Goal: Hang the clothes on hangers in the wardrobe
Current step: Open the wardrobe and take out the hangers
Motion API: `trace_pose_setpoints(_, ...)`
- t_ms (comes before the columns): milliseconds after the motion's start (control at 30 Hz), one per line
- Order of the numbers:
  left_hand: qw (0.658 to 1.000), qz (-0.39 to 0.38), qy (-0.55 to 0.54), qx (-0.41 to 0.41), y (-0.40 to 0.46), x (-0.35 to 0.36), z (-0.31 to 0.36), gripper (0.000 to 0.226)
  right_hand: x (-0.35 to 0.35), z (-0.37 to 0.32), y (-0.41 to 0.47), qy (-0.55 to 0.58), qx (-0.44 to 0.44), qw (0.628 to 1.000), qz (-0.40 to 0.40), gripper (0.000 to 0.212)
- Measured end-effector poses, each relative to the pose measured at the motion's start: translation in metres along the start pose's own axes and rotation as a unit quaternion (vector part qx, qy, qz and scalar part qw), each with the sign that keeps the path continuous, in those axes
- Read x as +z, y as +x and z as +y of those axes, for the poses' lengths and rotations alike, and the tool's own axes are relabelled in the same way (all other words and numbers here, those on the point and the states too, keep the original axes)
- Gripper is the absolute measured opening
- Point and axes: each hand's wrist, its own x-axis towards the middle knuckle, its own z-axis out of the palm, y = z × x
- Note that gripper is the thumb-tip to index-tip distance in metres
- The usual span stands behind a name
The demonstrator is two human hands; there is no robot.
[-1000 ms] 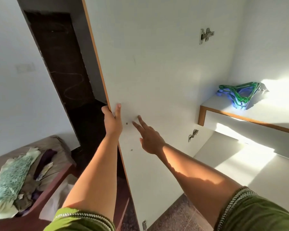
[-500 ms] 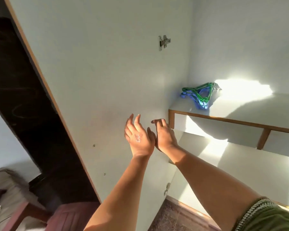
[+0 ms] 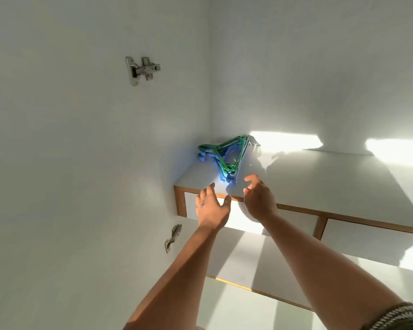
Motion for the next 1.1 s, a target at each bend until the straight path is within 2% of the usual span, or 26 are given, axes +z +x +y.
trace_pose_setpoints(100, 0.995, 0.007, -0.08, -0.055, 0.042, 0.027, 0.018, 0.054, -0.011, 0.029, 0.046, -0.006, 0.019, 0.999, -0.028, 0.034)
trace_pose_setpoints(200, 0.978, 0.044, -0.154, -0.133, 0.079, 0.047, 0.029, 0.063, -0.013, 0.047, 0.089, 0.02, 0.026, 0.998, -0.053, 0.034)
trace_pose_setpoints(367, 0.969, 0.022, -0.126, -0.211, 0.131, 0.07, 0.03, 0.08, 0.004, 0.064, 0.151, 0.081, 0.1, 0.989, -0.077, 0.035)
trace_pose_setpoints(467, 0.949, 0.017, -0.163, -0.269, 0.171, 0.078, 0.021, 0.081, 0.022, 0.07, 0.191, 0.118, 0.156, 0.975, -0.107, 0.049)
trace_pose_setpoints(533, 0.931, -0.012, -0.207, -0.3, 0.196, 0.083, 0.015, 0.082, 0.035, 0.073, 0.221, 0.136, 0.206, 0.96, -0.131, 0.062)
trace_pose_setpoints(600, 0.934, -0.069, -0.19, -0.294, 0.227, 0.095, -0.002, 0.078, 0.046, 0.075, 0.25, 0.147, 0.242, 0.948, -0.147, 0.074)
trace_pose_setpoints(733, 0.925, -0.209, -0.111, -0.296, 0.252, 0.077, 0.004, 0.035, 0.065, 0.076, 0.299, 0.223, 0.3, 0.911, -0.174, 0.093)
trace_pose_setpoints(867, 0.92, -0.253, -0.073, -0.291, 0.271, 0.078, 0.006, 0.017, 0.085, 0.079, 0.327, 0.32, 0.364, 0.846, -0.223, 0.08)
trace_pose_setpoints(900, 0.919, -0.261, -0.068, -0.288, 0.275, 0.08, 0.006, 0.013, 0.088, 0.077, 0.33, 0.321, 0.366, 0.84, -0.239, 0.072)
trace_pose_setpoints(1033, 0.909, -0.293, -0.028, -0.294, 0.282, 0.082, 0.005, 0.014, 0.098, 0.068, 0.343, 0.235, 0.363, 0.863, -0.26, 0.026)
trace_pose_setpoints(1100, 0.9, -0.317, 0.0, -0.298, 0.282, 0.083, 0.005, 0.017, 0.101, 0.065, 0.35, 0.174, 0.351, 0.876, -0.282, 0.017)
